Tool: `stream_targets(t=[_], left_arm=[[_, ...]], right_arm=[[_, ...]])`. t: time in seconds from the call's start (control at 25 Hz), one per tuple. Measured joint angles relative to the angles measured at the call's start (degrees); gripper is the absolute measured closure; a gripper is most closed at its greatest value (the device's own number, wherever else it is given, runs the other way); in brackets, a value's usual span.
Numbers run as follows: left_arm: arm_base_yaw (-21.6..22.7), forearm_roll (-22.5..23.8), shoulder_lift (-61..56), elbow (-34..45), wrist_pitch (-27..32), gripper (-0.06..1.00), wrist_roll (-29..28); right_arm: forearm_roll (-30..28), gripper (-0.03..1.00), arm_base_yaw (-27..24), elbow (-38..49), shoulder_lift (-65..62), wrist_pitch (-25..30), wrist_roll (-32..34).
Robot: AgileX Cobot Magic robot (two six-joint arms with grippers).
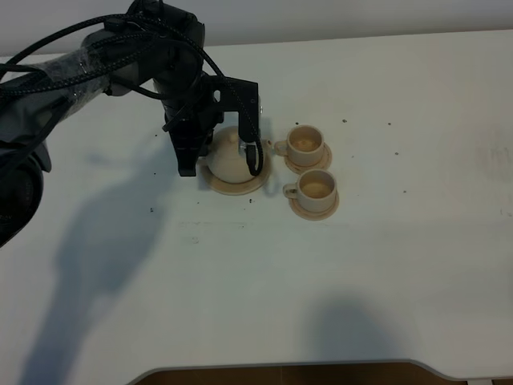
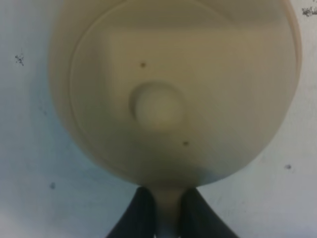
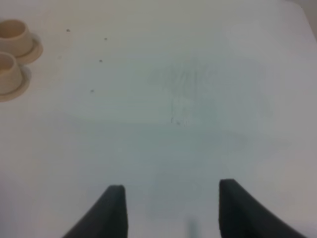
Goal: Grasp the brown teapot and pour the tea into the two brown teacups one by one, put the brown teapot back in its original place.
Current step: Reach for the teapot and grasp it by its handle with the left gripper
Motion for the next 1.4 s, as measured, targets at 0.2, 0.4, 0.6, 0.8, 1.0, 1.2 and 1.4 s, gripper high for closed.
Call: stream_targets(t=[0.2, 0.4, 0.6, 0.8, 1.0, 1.2, 1.4], left_arm=[[-0.12, -0.22, 0.00, 0.00, -0.59, 0.83, 0.27], [-0.12, -0.43, 0.00, 0.00, 0.15, 0.83, 0.34], [0.00, -0.88, -0.16, 0.00, 1.15, 0.83, 0.28], [0.66, -2.06, -0.55, 0.00, 1.77, 0.83, 0.28], [1.94, -4.34, -1.45, 0.00, 2.84, 0.83, 0.48], [3.58, -7.72, -1.79, 0.00, 3.10, 0.83, 2.14], [3.92, -8.80, -2.21, 0.00, 3.20, 0.83, 2.50]], right_arm=[[0.00, 0.53, 0.00, 0.00, 0.00, -0.05, 0.00], [0.00, 0.53, 0.00, 0.00, 0.00, -0.05, 0.00], [0.00, 0.53, 0.00, 0.00, 0.00, -0.05, 0.00], [0.00, 0.53, 0.00, 0.00, 0.00, -0.05, 0.00], [0.00, 0.53, 0.00, 0.00, 0.00, -0.05, 0.00], [0.00, 0.53, 0.00, 0.00, 0.00, -0.05, 0.00], [0.00, 0.53, 0.00, 0.00, 0.00, -0.05, 0.00]])
